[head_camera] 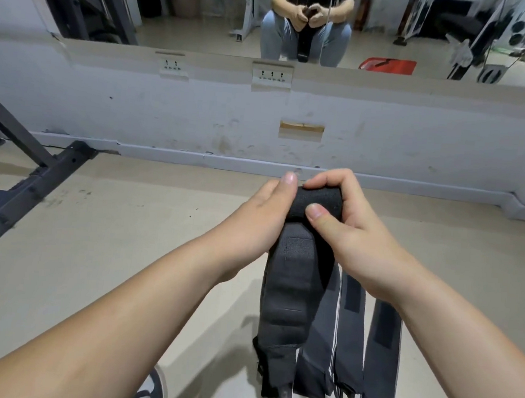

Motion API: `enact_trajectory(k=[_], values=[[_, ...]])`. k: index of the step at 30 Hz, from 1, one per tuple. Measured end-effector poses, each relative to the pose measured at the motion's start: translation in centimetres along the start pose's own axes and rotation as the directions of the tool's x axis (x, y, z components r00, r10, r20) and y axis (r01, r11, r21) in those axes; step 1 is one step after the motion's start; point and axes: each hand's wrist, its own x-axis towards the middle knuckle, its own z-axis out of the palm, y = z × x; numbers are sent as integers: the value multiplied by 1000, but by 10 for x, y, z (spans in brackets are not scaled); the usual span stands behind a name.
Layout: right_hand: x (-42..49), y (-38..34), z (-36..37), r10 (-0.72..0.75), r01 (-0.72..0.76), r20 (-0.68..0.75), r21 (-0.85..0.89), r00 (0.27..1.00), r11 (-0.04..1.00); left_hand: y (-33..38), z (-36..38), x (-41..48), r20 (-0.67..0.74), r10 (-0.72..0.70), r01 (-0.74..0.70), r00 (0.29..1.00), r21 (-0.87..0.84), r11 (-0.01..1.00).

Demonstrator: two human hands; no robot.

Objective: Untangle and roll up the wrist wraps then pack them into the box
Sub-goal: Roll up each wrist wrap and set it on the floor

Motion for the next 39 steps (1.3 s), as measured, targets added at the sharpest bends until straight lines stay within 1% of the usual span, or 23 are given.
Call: enact_trajectory(k=[2,4,6,8,11,13,15,18,21,22,23,24,26,27,29,31,33,35,37,39], values=[[0,-1,1,48,-49,16,19,999,999,-2,1,-1,-50,59,-59,997,7,998],[1,-4,2,111,-107,-13,152,994,982,-1,3,-4,-73,117,-118,990,-6,993],[3,-7,3,172,-156,-46,243,984,957,1,4,-5,-86,207,-205,975,30,978],[3,-8,4,213,-194,-46,256,976,947,3,4,-6,-82,257,-253,963,57,966],[2,-10,10,243,-240,28,302,970,923,5,-1,-7,-73,290,-287,954,39,957],[1,-12,12,258,-265,66,326,964,907,6,-6,-7,-38,304,-302,952,57,952],[2,-10,10,281,-283,56,336,958,898,5,-10,-7,24,319,-320,947,122,940],[2,-8,7,280,-272,16,306,960,912,1,-12,-8,109,341,-357,934,246,901],[1,-7,4,267,-262,29,318,963,911,-3,-9,-9,132,396,-415,909,384,825],[1,-6,2,254,-248,23,324,967,913,-2,-8,-9,130,416,-431,900,402,808],[1,-5,1,235,-226,14,331,972,916,-3,-7,-8,117,417,-428,901,381,819],[1,-4,0,211,-200,4,336,978,920,-2,-6,-7,87,389,-396,917,305,866],[1,-2,0,144,-132,-15,315,989,940,0,-4,-4,8,247,-246,969,72,966],[2,-1,0,107,-95,-26,290,994,952,1,-4,-2,-6,152,-152,988,-16,988],[4,1,1,48,-38,-37,233,998,972,1,-2,1,42,-13,19,999,-136,991],[4,1,2,19,-14,-26,184,999,983,1,-1,2,97,-105,121,990,-168,978],[3,1,2,-5,4,2,137,1000,991,1,-1,0,101,-121,136,987,-152,979],[2,1,0,-15,11,35,107,999,994,3,-1,-3,80,-108,122,991,-197,973],[2,1,-3,-4,-2,59,112,998,994,4,0,-3,53,-79,89,995,-251,964],[3,-3,-2,40,-47,43,162,998,986,4,2,-4,28,-27,33,999,-260,965]])
